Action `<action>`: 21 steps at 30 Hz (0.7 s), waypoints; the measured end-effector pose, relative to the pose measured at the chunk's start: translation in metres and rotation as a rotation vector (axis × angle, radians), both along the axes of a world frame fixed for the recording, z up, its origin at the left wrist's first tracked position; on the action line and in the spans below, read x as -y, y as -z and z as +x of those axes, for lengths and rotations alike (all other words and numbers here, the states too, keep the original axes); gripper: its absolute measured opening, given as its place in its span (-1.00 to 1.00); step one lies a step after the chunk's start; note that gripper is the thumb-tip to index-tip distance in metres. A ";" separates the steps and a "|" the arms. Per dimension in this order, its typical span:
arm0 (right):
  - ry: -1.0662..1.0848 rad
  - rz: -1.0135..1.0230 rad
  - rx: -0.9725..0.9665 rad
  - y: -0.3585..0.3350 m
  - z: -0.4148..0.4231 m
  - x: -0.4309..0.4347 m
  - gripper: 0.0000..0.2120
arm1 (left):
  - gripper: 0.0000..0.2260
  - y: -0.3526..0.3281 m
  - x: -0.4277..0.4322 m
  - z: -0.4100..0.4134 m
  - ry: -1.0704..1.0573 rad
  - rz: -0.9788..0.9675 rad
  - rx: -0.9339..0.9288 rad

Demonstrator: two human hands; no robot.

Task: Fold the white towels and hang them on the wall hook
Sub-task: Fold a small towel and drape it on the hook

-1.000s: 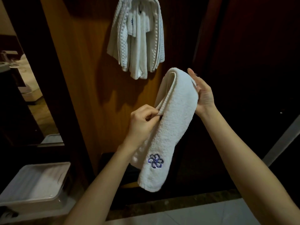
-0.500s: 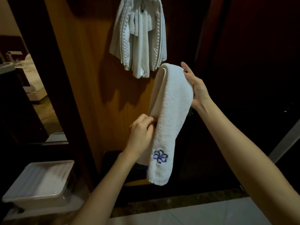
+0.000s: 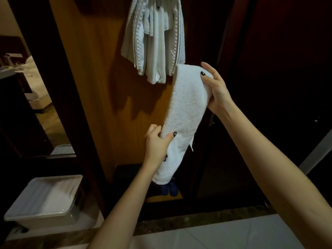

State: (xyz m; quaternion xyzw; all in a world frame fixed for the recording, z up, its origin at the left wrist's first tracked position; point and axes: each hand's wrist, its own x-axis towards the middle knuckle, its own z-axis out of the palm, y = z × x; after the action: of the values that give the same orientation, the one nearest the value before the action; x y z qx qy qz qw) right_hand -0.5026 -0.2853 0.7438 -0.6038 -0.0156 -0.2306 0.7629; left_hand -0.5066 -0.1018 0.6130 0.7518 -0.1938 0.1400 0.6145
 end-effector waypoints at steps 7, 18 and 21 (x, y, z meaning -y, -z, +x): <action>-0.028 0.106 0.034 0.000 -0.002 0.018 -0.70 | -0.74 -0.004 -0.020 0.016 0.361 0.201 -0.217; -0.112 0.370 0.111 0.001 -0.001 0.033 -0.68 | -0.79 0.040 -0.031 0.029 0.318 0.301 -0.153; -0.097 0.386 0.095 0.005 0.003 0.034 -0.69 | -0.90 0.040 -0.032 0.034 0.242 0.436 -0.065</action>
State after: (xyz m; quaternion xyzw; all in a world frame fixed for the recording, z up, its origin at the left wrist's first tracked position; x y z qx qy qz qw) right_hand -0.5000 -0.3190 0.7386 -0.4336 -0.0360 -0.2205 0.8730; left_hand -0.4725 -0.0703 0.5726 0.8421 -0.2882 -0.0039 0.4559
